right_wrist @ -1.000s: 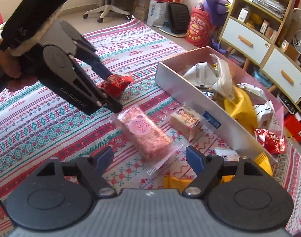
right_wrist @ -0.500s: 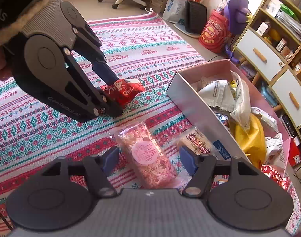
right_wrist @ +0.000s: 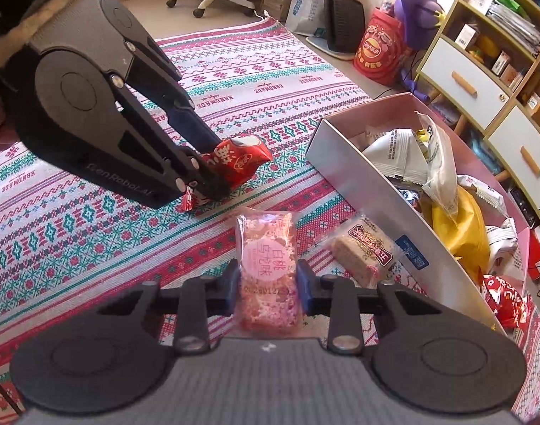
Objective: Organize snacks
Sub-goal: 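Close the left tool on the red-and-white candy while the right tool closes on the pink pastry packet, then lift both held snacks and carry them over the pink box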
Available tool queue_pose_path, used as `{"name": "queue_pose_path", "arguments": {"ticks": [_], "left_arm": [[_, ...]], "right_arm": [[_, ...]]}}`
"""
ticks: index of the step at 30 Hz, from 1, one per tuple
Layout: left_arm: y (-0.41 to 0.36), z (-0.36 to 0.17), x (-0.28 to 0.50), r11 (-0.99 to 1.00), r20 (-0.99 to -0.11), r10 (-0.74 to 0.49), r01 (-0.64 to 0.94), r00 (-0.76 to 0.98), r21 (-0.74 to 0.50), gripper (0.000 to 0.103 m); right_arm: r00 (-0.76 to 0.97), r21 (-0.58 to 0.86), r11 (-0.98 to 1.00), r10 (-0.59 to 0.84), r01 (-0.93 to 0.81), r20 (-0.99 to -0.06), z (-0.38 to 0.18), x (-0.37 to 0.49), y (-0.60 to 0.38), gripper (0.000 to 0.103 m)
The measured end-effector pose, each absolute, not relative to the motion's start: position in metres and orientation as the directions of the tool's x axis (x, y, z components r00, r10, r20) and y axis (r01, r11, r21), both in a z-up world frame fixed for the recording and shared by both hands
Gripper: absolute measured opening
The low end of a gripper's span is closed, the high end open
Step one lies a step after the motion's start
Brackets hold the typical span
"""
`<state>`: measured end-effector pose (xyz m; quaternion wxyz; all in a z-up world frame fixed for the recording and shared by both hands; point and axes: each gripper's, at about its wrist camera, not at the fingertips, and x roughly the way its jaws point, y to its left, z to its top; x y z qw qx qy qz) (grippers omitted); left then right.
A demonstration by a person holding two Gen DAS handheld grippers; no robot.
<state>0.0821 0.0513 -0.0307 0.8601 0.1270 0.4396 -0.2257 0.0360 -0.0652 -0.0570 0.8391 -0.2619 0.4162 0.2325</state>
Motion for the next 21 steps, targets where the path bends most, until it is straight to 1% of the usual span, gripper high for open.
{"name": "queue_pose_path", "arguments": {"ticks": [9, 16, 21], "left_arm": [[0.05, -0.027, 0.083, 0.869, -0.805, -0.284, 0.494, 0.52, 0.013, 0.034], [0.05, -0.021, 0.082, 0.88, -0.792, -0.299, 0.475, 0.533, -0.013, 0.034], [0.046, -0.018, 0.081, 0.882, -0.786, -0.297, 0.471, 0.543, -0.009, 0.034]], "right_arm": [[0.585, -0.25, 0.794, 0.157, -0.554, -0.796, -0.048, 0.025, -0.075, 0.029], [0.607, -0.219, 0.841, 0.155, -0.495, -0.779, -0.039, 0.019, -0.092, 0.029], [0.619, -0.211, 0.867, 0.135, -0.452, -0.774, -0.039, 0.017, -0.103, 0.029]]}}
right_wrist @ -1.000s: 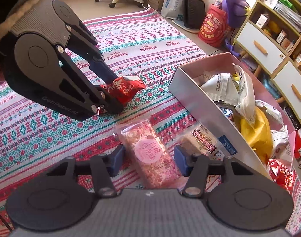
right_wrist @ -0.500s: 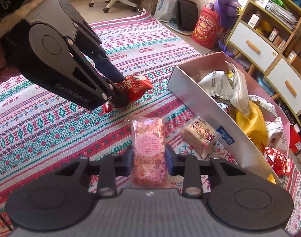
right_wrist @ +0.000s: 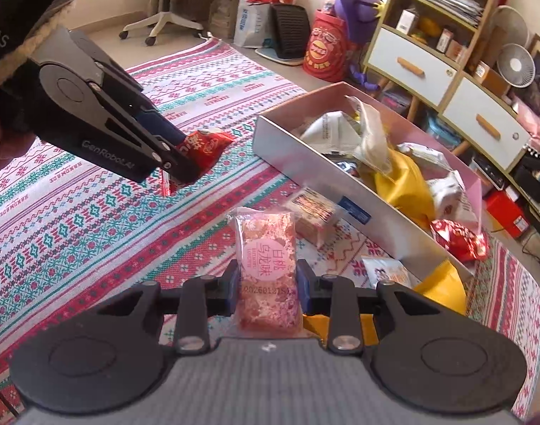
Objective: Organize snacks
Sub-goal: 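Lift both held snacks and carry them over the pink box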
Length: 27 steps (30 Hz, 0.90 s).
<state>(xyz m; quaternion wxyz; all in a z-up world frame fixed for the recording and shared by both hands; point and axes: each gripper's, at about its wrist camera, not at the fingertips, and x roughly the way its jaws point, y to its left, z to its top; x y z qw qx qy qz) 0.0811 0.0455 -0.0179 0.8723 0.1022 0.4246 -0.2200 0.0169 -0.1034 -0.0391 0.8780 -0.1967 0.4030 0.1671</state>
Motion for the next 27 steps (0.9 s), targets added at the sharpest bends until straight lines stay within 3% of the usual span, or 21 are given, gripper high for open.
{"name": "queue_pose_path", "arguments": {"ticks": [27], "left_arm": [[0.009, 0.016, 0.146, 0.92, -0.701, -0.288, 0.392, 0.653, -0.012, 0.034]], "right_arm": [[0.72, -0.195, 0.958, 0.015, -0.208, -0.694, -0.005, 0.077, -0.156, 0.029]]}}
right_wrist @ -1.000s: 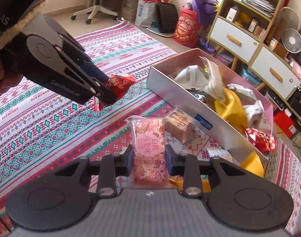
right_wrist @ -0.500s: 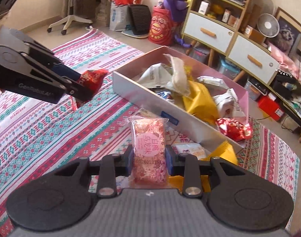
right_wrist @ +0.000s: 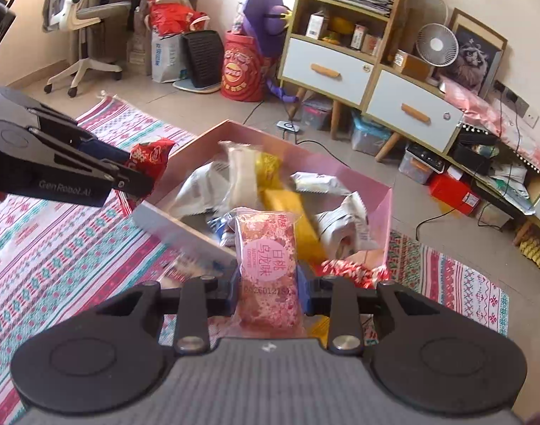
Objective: Organize snacks
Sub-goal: 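Lift both held snacks and carry them over the pink box, then open both tools to drop the snacks into the pink box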
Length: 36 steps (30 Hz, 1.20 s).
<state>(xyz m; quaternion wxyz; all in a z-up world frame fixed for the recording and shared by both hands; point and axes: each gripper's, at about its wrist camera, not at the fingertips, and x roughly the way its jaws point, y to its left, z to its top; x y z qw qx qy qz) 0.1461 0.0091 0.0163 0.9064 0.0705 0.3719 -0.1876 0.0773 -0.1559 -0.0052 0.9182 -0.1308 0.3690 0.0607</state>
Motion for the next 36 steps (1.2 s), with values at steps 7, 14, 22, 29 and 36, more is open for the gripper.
{"name": "queue_pose_path", "arguments": {"ticks": [7, 14, 22, 29, 36], "left_arm": [[-0.003, 0.013, 0.176, 0.935, -0.711, -0.273, 0.353, 0.648, -0.037, 0.034], [-0.013, 0.012, 0.198, 0.944, -0.721, -0.229, 0.331, 0.654, 0.001, 0.034], [-0.012, 0.01, 0.217, 0.953, -0.746, -0.171, 0.299, 0.643, 0.04, 0.034], [-0.015, 0.01, 0.227, 0.952, -0.753, -0.16, 0.302, 0.638, 0.053, 0.035], [-0.018, 0.012, 0.223, 0.948, -0.737, -0.167, 0.312, 0.654, 0.063, 0.057]], "right_arm": [[0.721, -0.147, 0.982, -0.017, -0.119, -0.693, -0.007, 0.107, -0.172, 0.029], [0.718, -0.09, 0.995, -0.024, -0.054, -0.696, -0.009, 0.13, -0.184, 0.029], [0.706, -0.069, 0.998, -0.045, -0.006, -0.706, -0.017, 0.141, -0.189, 0.029], [0.707, -0.048, 0.999, -0.038, 0.006, -0.706, -0.016, 0.145, -0.189, 0.03], [0.717, -0.045, 0.999, -0.027, -0.006, -0.696, -0.01, 0.141, -0.189, 0.042]]}}
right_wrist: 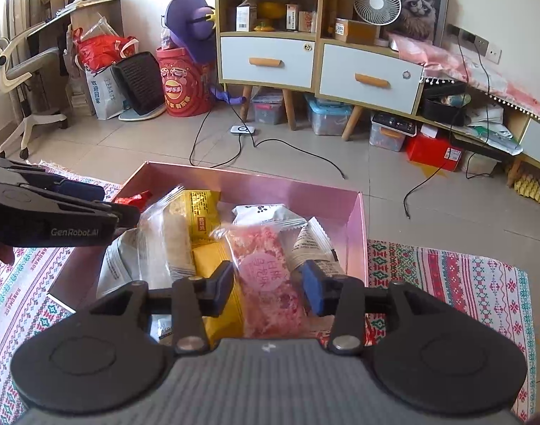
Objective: Organize snacks
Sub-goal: 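Open both tools to drop the snacks into the pink box, then move both open tools back toward the yellow packets on the rug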
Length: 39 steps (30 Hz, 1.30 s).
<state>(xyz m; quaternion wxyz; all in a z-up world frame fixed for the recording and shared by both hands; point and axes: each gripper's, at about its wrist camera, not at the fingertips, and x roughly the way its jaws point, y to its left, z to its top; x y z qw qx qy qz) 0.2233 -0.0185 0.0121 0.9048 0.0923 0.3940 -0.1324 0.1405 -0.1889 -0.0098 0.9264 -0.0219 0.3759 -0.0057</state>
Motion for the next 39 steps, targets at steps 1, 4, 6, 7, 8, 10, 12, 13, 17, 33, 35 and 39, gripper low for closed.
{"name": "queue_pose_path", "arguments": {"ticks": [1, 4, 6, 7, 8, 10, 12, 13, 17, 33, 35, 39], "left_arm": [[-0.019, 0.013, 0.223, 0.947, -0.736, -0.167, 0.314, 0.656, 0.065, 0.059], [-0.019, 0.015, 0.221, 0.943, -0.737, -0.17, 0.324, 0.654, 0.07, 0.067], [-0.019, 0.016, 0.219, 0.943, -0.737, -0.169, 0.324, 0.654, 0.071, 0.068], [-0.019, 0.017, 0.217, 0.944, -0.738, -0.171, 0.324, 0.653, 0.068, 0.07], [-0.018, 0.017, 0.216, 0.944, -0.739, -0.174, 0.323, 0.651, 0.062, 0.07], [-0.016, 0.019, 0.213, 0.945, -0.739, -0.18, 0.323, 0.65, 0.054, 0.071], [-0.016, 0.02, 0.209, 0.943, -0.736, -0.186, 0.328, 0.65, 0.052, 0.073], [-0.015, 0.021, 0.206, 0.943, -0.735, -0.188, 0.329, 0.652, 0.05, 0.074], [-0.015, 0.024, 0.194, 0.94, -0.735, -0.194, 0.338, 0.65, 0.051, 0.079], [-0.007, 0.029, 0.144, 0.918, -0.74, -0.237, 0.394, 0.629, 0.04, 0.098], [-0.005, 0.027, 0.136, 0.916, -0.744, -0.24, 0.4, 0.624, 0.041, 0.101], [0.0, 0.023, 0.124, 0.911, -0.758, -0.254, 0.412, 0.6, 0.021, 0.103]], "right_arm": [[0.717, -0.046, 0.999, -0.027, -0.007, -0.696, -0.009, 0.14, -0.189, 0.043], [0.721, -0.05, 0.999, -0.03, -0.007, -0.692, -0.006, 0.138, -0.19, 0.05], [0.722, -0.05, 0.999, -0.03, -0.005, -0.691, -0.004, 0.136, -0.191, 0.053], [0.721, -0.049, 0.999, -0.03, -0.005, -0.692, -0.003, 0.135, -0.191, 0.055], [0.721, -0.048, 0.999, -0.029, -0.006, -0.692, -0.002, 0.133, -0.19, 0.059], [0.724, -0.053, 0.999, -0.027, -0.013, -0.689, 0.0, 0.13, -0.19, 0.062], [0.726, -0.058, 0.998, -0.025, -0.02, -0.688, 0.003, 0.126, -0.188, 0.062], [0.725, -0.06, 0.998, -0.023, -0.025, -0.689, 0.004, 0.125, -0.187, 0.062], [0.726, -0.068, 0.997, -0.022, -0.034, -0.688, 0.009, 0.117, -0.184, 0.064], [0.722, -0.106, 0.988, 0.008, -0.112, -0.692, 0.019, 0.067, -0.168, 0.079], [0.724, -0.11, 0.986, 0.013, -0.122, -0.69, 0.02, 0.06, -0.166, 0.084], [0.721, -0.107, 0.984, 0.03, -0.144, -0.692, 0.02, 0.047, -0.164, 0.088]]}}
